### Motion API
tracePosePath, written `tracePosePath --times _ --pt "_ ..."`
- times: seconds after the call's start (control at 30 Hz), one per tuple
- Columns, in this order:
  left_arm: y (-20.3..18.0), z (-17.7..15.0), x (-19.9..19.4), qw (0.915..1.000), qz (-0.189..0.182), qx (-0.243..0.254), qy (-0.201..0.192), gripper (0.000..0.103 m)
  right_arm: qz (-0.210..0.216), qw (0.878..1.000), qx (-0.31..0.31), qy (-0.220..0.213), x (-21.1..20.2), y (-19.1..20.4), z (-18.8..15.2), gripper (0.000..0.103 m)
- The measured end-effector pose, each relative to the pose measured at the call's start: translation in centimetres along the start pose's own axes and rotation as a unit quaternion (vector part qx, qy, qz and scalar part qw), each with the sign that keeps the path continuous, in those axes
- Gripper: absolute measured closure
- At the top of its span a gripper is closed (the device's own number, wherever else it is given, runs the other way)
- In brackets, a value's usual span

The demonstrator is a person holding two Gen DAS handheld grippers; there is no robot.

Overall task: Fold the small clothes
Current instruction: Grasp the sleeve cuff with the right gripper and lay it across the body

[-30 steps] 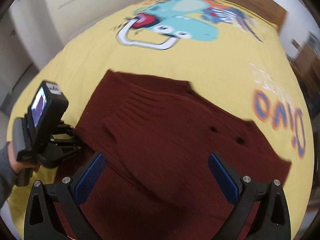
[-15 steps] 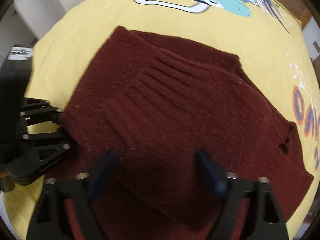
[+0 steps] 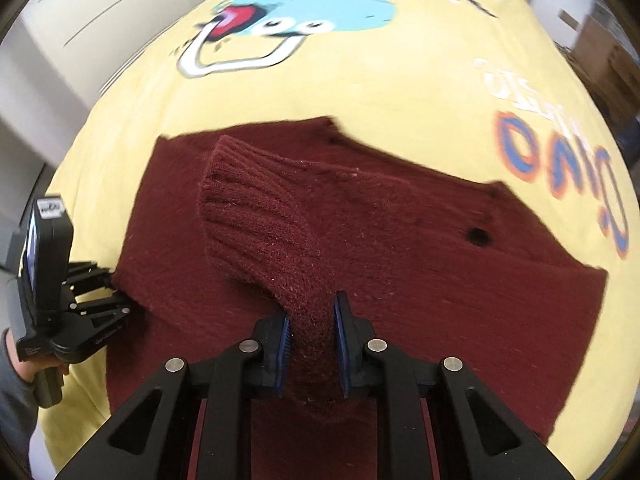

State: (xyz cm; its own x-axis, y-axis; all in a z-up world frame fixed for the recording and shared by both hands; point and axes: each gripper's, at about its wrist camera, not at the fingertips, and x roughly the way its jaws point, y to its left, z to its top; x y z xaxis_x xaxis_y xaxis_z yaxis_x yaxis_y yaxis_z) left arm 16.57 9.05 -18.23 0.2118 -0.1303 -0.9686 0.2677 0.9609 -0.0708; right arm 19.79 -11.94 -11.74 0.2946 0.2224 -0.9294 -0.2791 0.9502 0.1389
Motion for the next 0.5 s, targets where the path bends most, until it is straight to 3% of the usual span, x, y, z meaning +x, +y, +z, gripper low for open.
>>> tracePosePath --times 0.23,0.5 --pt "0.1 0.0 -0.2 1.0 0.004 0.0 0.001 0.09 -0.003 0.998 0.06 -0.013 -2.0 -4.9 -2.2 0.084" --pt "-0.8 -0.6 -0.2 0.9999 0.012 0.003 0.001 0.09 0.004 0.994 0.109 0.011 0.1 -8.4 -5.3 0.083"
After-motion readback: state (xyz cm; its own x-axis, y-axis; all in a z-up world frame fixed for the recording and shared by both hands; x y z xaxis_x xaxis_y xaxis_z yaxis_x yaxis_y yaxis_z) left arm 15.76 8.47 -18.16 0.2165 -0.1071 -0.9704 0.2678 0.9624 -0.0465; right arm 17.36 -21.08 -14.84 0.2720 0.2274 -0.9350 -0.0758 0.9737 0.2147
